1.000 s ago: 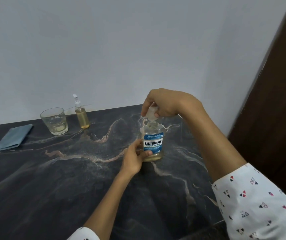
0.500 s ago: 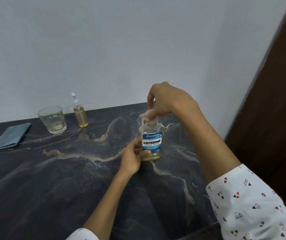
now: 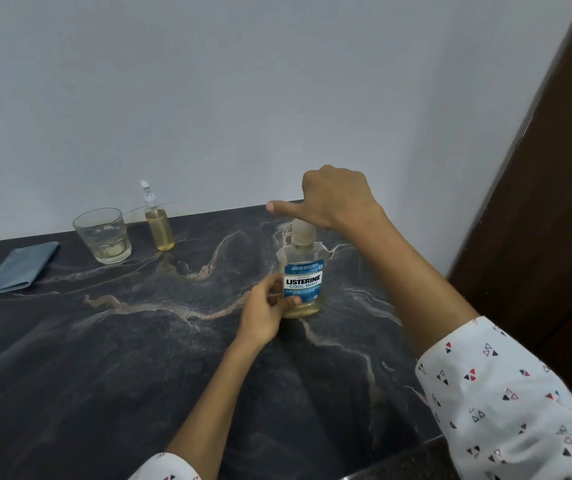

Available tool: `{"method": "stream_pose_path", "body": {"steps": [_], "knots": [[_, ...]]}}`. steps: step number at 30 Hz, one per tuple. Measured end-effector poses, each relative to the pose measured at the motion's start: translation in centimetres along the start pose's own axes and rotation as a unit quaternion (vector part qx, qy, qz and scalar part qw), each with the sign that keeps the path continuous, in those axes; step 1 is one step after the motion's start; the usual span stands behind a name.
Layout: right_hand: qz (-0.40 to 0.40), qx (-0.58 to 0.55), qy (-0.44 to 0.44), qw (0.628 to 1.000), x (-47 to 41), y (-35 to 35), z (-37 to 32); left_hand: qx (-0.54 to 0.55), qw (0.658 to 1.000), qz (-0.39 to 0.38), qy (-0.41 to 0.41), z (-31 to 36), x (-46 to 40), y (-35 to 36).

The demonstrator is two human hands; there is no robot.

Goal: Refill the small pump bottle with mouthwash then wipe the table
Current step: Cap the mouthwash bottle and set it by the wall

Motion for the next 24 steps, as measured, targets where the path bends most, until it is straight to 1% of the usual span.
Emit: {"method": "stream_pose_path", "body": {"steps": [1,2,3,5,6,7,8,11,14,16,24], "knots": [[0.004,-0.016,0.004,1.0,0.1,-0.2,0.3,-0.001,1.0,-0.001,-0.001,0.0,0.0,0.0],[-0.01,-0.038,0.008,0.999,0.1,-0.4,0.6,0.001,1.0,-0.002,-0.002,0.0,0.1,0.0],[-0.047,-0.067,0.009,0.997,0.2,-0.6,1.0,0.008,1.0,-0.003,-0.003,0.1,0.1,0.0],[-0.15,-0.126,-0.002,0.981,0.5,-0.9,1.4,0.024,1.0,-0.003,-0.006,0.3,0.2,0.0],[-0.185,-0.139,-0.016,0.973,0.6,-1.1,1.3,0.028,1.0,-0.003,-0.007,0.3,0.2,0.0],[-0.197,-0.146,-0.028,0.969,0.7,-1.1,1.3,0.029,1.0,-0.003,-0.009,0.3,0.2,0.0],[-0.189,-0.146,-0.036,0.97,0.6,-0.9,1.2,0.028,1.0,-0.002,-0.009,0.3,0.2,0.0],[-0.109,-0.124,-0.042,0.985,0.3,-0.4,1.2,0.021,1.0,-0.002,-0.008,0.3,0.2,0.0],[-0.035,-0.075,-0.033,0.996,0.4,0.3,1.1,0.009,1.0,0.001,-0.004,0.3,0.1,0.0],[0.0,-0.041,-0.033,0.999,0.3,0.7,1.2,0.005,1.0,0.002,-0.003,0.2,0.0,0.0],[0.049,-0.005,-0.021,0.999,0.0,1.9,1.7,0.005,1.0,0.001,-0.01,0.0,0.0,0.1]]}}
Point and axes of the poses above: each hand's wrist, its own x-axis away from the middle knuckle, its own y-axis out of the palm, z = x × y, the point moved 1 cm from there along -x, towards the middle knuckle, and after that the axes turned 12 degrees about -x, right-handed, at the moved point
